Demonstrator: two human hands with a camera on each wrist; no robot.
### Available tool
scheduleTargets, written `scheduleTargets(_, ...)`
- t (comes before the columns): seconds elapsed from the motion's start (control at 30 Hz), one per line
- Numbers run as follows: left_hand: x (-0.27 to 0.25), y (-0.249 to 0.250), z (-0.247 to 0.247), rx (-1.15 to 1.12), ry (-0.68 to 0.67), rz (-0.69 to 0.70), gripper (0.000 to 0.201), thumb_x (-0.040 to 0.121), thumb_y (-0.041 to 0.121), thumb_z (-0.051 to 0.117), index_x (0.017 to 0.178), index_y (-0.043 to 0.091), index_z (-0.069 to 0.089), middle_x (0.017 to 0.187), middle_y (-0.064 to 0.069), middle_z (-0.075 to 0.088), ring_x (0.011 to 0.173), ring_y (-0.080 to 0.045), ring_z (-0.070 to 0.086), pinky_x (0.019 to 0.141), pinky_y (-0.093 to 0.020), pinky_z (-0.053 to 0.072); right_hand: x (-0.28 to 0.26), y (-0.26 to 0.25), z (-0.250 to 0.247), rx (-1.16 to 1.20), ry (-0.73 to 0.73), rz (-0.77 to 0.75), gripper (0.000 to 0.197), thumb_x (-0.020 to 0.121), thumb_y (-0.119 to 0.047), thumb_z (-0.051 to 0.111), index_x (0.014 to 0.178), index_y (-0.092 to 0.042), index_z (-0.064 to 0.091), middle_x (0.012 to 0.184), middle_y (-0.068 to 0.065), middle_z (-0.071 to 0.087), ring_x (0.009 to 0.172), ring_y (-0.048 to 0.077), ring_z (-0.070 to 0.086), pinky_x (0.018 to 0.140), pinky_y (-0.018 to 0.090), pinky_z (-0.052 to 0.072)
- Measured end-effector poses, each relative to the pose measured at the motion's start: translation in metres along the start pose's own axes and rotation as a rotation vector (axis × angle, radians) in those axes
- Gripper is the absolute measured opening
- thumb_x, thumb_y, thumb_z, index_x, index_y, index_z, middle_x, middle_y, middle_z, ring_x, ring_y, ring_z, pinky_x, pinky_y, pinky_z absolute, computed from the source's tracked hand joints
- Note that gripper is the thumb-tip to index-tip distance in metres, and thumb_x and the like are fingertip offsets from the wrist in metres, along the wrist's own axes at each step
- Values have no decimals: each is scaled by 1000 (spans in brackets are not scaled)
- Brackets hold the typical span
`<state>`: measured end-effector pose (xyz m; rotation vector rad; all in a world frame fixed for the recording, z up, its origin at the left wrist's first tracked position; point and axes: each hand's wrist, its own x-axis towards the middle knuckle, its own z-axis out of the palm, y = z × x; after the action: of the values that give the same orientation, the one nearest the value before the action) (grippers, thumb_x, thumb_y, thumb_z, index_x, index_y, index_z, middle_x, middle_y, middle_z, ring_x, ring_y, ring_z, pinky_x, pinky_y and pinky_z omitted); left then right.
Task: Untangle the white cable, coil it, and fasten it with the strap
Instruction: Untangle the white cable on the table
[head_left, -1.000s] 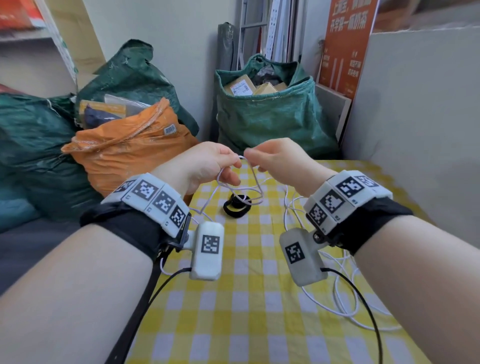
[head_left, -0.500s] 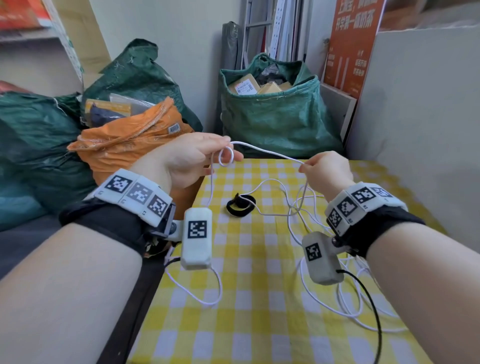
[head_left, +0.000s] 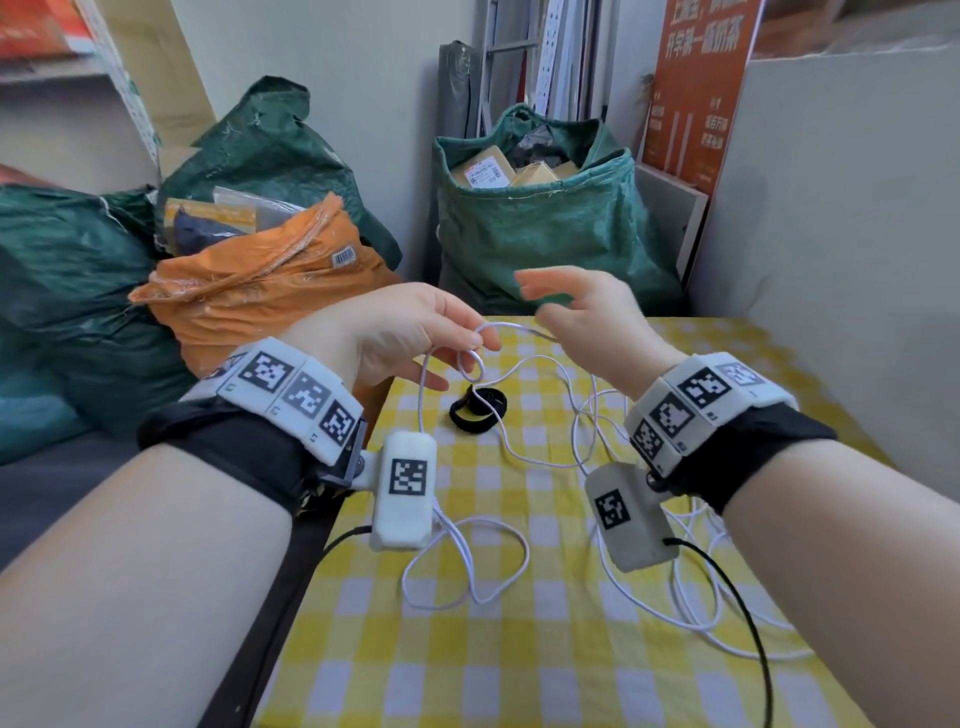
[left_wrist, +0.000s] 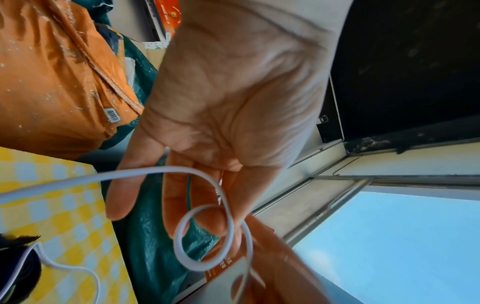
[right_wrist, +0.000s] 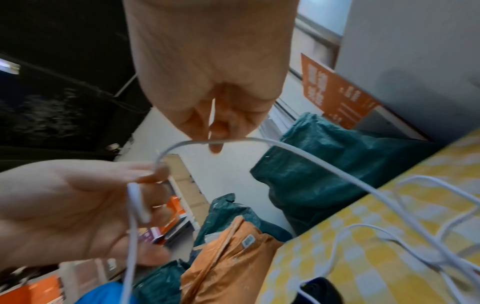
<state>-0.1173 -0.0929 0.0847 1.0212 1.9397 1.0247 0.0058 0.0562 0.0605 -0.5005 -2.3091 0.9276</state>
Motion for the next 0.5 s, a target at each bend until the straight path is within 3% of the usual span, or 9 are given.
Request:
scheduleTargets(0.1, 3, 3, 5, 32, 87, -3, 18, 92, 8, 56, 85, 15, 71, 75, -9, 65, 75, -14, 61, 74, -37, 52, -1, -17, 8, -50, -127, -115, 22, 88, -21, 58, 103, -24, 72, 88, -8, 70, 65, -4, 57, 58, 5, 43)
scheduleTargets(0.17, 3, 5, 5, 62, 141, -8, 20, 89, 5, 57, 82, 16, 72, 76, -8, 63, 75, -14, 61, 75, -37, 51, 0, -18, 8, -140, -146, -164, 14, 86, -26, 62, 89, -21, 75, 74, -7, 68, 54, -4, 51, 49, 6, 38)
scheduleTargets(0.23, 3, 6, 4, 163, 169, -34, 21, 86, 3, 57, 80, 18, 72, 76, -4, 63, 73, -13, 60, 71, -33, 47, 1, -14, 9, -213, -92, -186, 15, 87, -23, 61, 84, -15, 74, 70, -3, 66, 55, 4, 51, 51, 13, 37)
scheduleTargets(0.33, 4, 6, 2, 412, 169, -105, 18, 83, 6, 60, 78, 20, 71, 69, 1, 60, 60, -11, 54, 59, -25, 41, 4, -6, 14, -297, 18, -154, 19, 89, -19, 55, 82, -12, 71, 74, 5, 66, 70, 18, 54, 64, 26, 41)
scheduleTargets(0.43, 2, -5, -1, 621, 102, -184, 18, 85, 3, 58, 88, 14, 71, 66, 2, 55, 49, -9, 45, 39, -14, 34, 8, 4, 5, -336, 164, -28, 25, 91, -19, 50, 68, -13, 58, 68, 7, 55, 70, 26, 48, 62, 29, 38)
scheduleTargets(0.5, 0, -20, -5, 649, 59, -232, 20, 89, 5, 54, 91, 13, 72, 65, 1, 55, 44, -6, 42, 37, -11, 32, 13, 12, -8, -336, 245, 61, 27, 92, -20, 48, 72, -10, 61, 69, 6, 55, 70, 26, 48, 63, 28, 37)
